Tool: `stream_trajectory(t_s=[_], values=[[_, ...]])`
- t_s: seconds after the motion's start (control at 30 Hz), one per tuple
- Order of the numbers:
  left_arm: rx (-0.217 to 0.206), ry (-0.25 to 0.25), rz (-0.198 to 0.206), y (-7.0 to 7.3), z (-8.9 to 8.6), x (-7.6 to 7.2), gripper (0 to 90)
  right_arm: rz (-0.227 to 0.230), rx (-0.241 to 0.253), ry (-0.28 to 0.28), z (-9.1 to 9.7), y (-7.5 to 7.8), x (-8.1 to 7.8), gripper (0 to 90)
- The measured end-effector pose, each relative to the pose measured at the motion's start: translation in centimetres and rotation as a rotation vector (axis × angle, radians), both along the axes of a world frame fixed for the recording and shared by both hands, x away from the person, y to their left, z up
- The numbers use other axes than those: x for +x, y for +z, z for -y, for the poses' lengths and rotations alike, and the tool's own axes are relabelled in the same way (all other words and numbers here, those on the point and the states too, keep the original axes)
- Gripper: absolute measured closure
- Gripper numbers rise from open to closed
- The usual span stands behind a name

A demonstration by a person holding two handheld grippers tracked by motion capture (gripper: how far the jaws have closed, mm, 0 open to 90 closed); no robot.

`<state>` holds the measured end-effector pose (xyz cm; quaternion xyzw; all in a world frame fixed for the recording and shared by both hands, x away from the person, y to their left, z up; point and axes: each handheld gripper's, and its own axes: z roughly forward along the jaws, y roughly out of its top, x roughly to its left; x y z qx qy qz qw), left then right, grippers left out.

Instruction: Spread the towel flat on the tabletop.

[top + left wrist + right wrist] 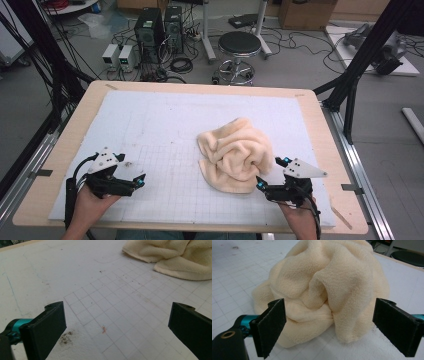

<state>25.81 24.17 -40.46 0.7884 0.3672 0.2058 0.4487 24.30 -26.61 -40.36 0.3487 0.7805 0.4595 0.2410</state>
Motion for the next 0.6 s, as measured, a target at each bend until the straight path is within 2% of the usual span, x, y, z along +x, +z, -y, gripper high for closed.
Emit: stream_trajectory(t_s=[0.23, 0.6], values=[[0.002, 0.003, 0.000, 0.00, 0.02, 0.14, 1.7, -0.009, -0.003, 0.006, -0.03, -0.21, 0.25, 10.9], [0.001, 0.012, 0.009, 0.10, -0.36, -0.43, 1.7, 0.004, -0.003, 0.015, -0.21, 0.04, 0.02, 10.9]])
